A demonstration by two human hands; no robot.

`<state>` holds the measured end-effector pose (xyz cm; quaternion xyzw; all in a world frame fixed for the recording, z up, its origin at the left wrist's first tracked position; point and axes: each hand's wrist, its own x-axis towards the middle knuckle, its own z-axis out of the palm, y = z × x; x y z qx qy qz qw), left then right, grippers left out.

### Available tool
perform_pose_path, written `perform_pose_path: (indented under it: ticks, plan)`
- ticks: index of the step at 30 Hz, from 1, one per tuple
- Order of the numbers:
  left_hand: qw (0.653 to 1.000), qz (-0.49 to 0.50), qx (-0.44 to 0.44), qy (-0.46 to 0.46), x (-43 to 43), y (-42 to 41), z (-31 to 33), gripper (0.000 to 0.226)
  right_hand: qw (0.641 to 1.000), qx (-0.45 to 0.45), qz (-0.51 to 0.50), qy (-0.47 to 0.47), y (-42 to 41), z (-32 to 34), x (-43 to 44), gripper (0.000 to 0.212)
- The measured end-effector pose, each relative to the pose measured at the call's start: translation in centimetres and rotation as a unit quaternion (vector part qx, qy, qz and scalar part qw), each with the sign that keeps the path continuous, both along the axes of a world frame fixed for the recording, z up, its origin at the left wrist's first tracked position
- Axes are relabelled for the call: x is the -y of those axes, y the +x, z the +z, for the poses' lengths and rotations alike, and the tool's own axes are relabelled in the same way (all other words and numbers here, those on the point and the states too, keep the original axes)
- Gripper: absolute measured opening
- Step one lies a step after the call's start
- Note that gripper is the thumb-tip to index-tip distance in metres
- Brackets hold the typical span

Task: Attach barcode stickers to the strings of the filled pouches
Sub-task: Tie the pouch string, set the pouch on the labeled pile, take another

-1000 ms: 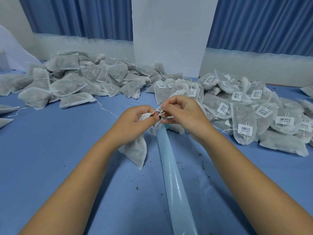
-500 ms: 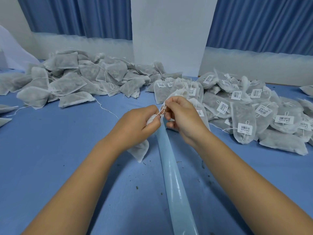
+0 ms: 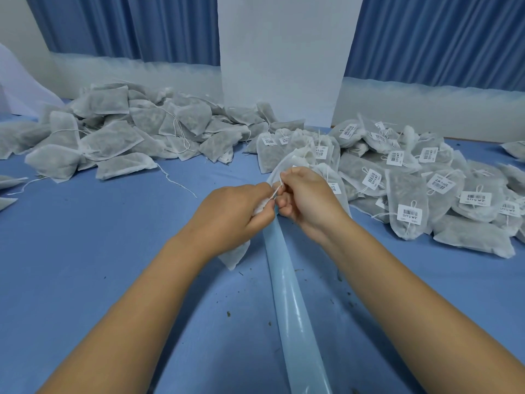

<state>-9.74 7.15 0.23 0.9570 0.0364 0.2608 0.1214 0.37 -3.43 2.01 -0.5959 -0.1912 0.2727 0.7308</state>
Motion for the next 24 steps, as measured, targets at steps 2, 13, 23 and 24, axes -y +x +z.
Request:
perform_pose_path:
  ticks: [2, 13, 23, 24]
  plan:
    - [1.0, 0.001, -0.007, -0.004, -0.1, 0.0, 0.0, 0.029, 1.0, 0.013, -0.01, -0.008, 0.3, 0.0, 0.0, 0.016]
    - [0.999, -0.041, -0.015, -0.003, -0.1, -0.2, 0.3, 0.031, 0.995, 0.082, -0.052, -0.022, 0.6, -0.3, 0.0, 0.019]
    - [0.969, -0.053, -0.046, -0.238, -1.3, 0.5, -0.4, 0.031, 0.986, 0.148, -0.068, -0.022, 1.4, 0.1, 0.6, 0.015]
    - [0.958, -0.053, -0.066, -0.274, -1.8, 0.6, -0.4, 0.024, 0.985, 0.154, -0.068, -0.018, 1.5, 0.2, 0.7, 0.014]
